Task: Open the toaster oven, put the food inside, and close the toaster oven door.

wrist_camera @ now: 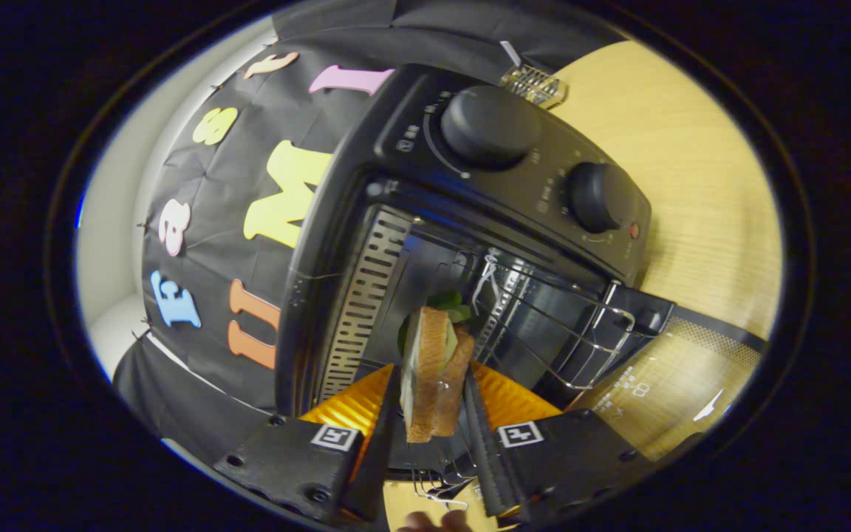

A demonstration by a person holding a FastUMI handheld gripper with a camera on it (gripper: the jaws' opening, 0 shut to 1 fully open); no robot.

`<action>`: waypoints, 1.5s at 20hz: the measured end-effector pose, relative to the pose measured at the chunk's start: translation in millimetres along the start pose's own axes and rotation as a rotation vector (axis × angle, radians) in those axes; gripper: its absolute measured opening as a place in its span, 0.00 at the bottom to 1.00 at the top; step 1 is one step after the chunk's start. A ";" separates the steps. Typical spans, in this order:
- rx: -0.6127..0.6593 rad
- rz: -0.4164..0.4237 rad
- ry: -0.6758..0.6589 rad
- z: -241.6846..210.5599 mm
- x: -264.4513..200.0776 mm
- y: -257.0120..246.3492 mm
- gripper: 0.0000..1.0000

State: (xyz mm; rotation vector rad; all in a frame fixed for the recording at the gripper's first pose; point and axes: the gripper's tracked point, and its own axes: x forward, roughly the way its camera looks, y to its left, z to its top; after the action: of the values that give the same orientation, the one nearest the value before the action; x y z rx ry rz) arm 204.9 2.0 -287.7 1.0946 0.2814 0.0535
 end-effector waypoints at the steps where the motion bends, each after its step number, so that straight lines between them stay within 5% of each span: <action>1: -0.056 -0.017 0.008 -2.9 -1.3 1.6 0.63; 4: -0.289 -0.105 0.040 -11.5 -3.3 1.4 0.90; 6: -0.451 -0.169 0.046 -14.1 -4.7 -1.5 0.97; 9: -0.718 -0.282 0.058 -11.1 -11.1 -15.1 1.00; 13: -0.865 -0.301 0.073 -10.5 -20.2 -5.9 1.00; 16: -0.888 -0.302 0.101 -11.5 -27.8 1.2 1.00; 20: -0.768 -0.218 0.187 -21.4 -37.5 15.5 1.00; 30: -0.859 -0.214 0.251 -37.4 -87.1 10.0 1.00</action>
State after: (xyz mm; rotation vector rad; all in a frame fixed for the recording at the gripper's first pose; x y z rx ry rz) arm 112.5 23.3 -277.5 0.1982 0.5373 0.1090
